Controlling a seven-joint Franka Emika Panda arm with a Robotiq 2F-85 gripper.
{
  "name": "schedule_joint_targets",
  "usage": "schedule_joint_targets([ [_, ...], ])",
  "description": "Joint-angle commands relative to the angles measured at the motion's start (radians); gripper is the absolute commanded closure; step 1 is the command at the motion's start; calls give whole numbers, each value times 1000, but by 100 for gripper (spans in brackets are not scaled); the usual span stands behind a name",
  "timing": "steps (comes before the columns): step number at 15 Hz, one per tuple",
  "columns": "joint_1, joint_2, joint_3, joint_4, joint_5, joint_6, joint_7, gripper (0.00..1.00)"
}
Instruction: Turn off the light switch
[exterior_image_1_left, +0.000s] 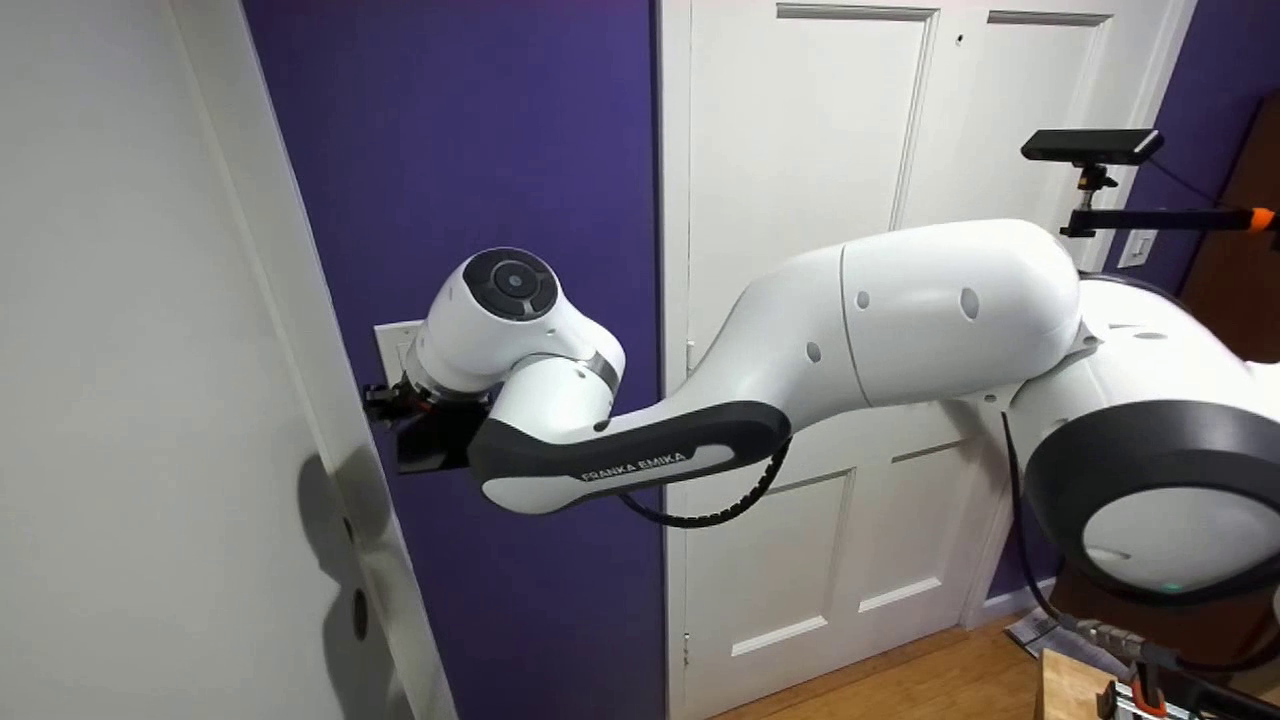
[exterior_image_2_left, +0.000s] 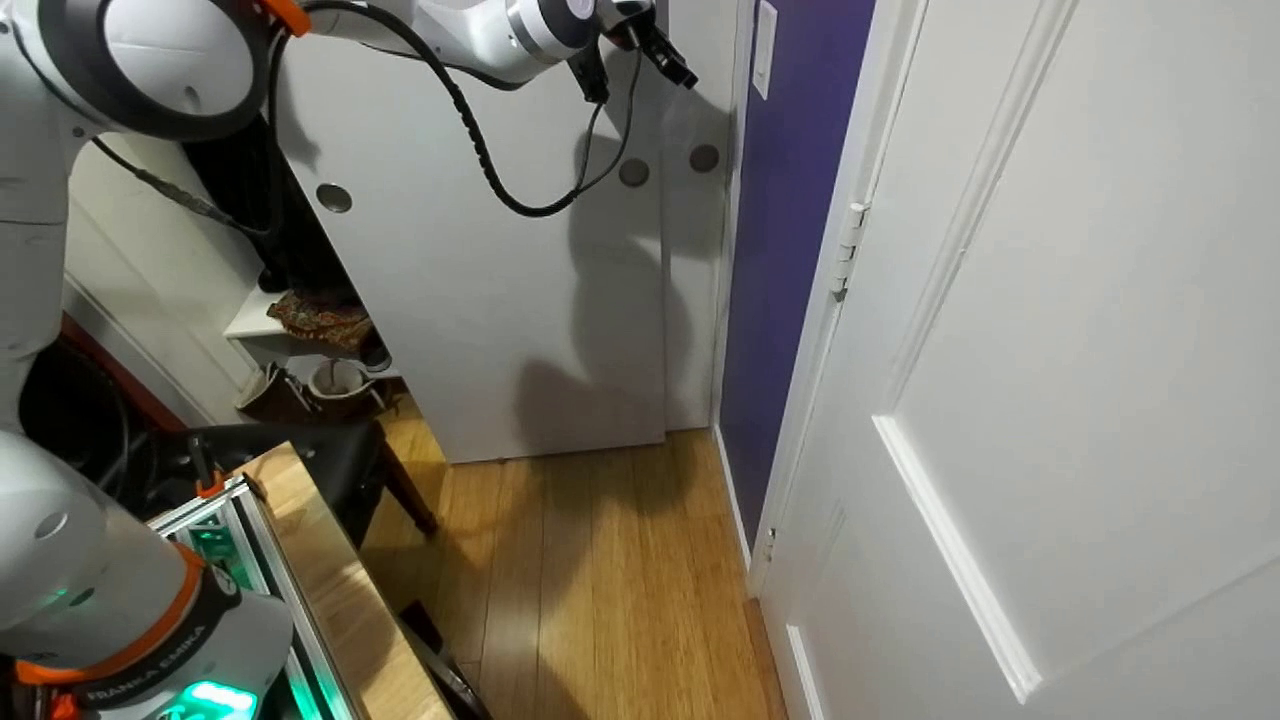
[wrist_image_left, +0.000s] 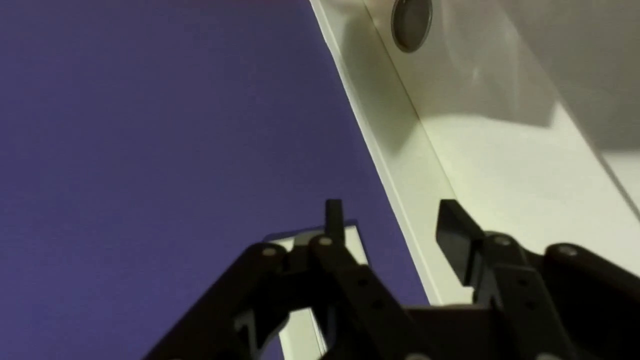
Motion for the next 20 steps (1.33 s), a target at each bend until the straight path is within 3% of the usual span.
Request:
schedule_joint_targets([
  [1, 59, 104, -126, 131, -57, 8, 167, 81],
  [4, 81, 157, -191, 193, -73, 0, 247, 99],
  [20, 110, 429, -487, 487, -78, -39, 488, 100],
])
